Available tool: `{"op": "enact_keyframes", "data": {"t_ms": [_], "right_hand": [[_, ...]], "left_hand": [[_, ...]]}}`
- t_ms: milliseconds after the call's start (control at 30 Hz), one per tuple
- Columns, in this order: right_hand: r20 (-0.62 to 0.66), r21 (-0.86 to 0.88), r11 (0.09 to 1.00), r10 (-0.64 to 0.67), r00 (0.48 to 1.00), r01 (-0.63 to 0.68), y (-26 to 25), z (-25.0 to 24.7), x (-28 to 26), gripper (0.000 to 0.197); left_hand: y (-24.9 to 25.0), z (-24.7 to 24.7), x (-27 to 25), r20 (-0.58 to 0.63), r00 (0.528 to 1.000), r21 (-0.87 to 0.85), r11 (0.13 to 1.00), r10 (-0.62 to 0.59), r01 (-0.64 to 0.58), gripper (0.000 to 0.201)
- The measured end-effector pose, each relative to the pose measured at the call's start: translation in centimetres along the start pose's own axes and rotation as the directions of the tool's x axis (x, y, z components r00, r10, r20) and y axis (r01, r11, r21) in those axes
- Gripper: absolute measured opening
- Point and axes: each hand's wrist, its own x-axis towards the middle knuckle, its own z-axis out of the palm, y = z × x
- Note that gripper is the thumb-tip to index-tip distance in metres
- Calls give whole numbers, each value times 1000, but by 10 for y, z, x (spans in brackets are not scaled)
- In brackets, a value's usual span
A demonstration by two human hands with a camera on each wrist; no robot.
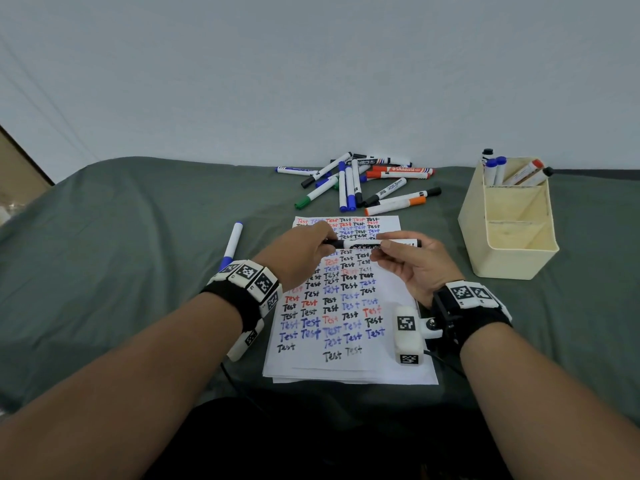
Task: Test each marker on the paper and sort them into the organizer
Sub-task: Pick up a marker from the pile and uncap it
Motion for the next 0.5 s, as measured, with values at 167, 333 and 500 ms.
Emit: {"op": "enact_keyframes", "data": {"t_ms": [167,333,500], "right_hand": [[2,-29,1000,-2,1000,2,2,0,1,29],[12,-52,999,1,1000,-1,4,-1,3,29],[13,-62,998,7,1000,-6,4,-1,2,30]], "left_hand": [[2,0,1,30,999,32,999,-15,14,9],[2,2,0,32,999,44,999,-27,25,11],[1,3,0,20,1000,38,999,-21,21,9]]}}
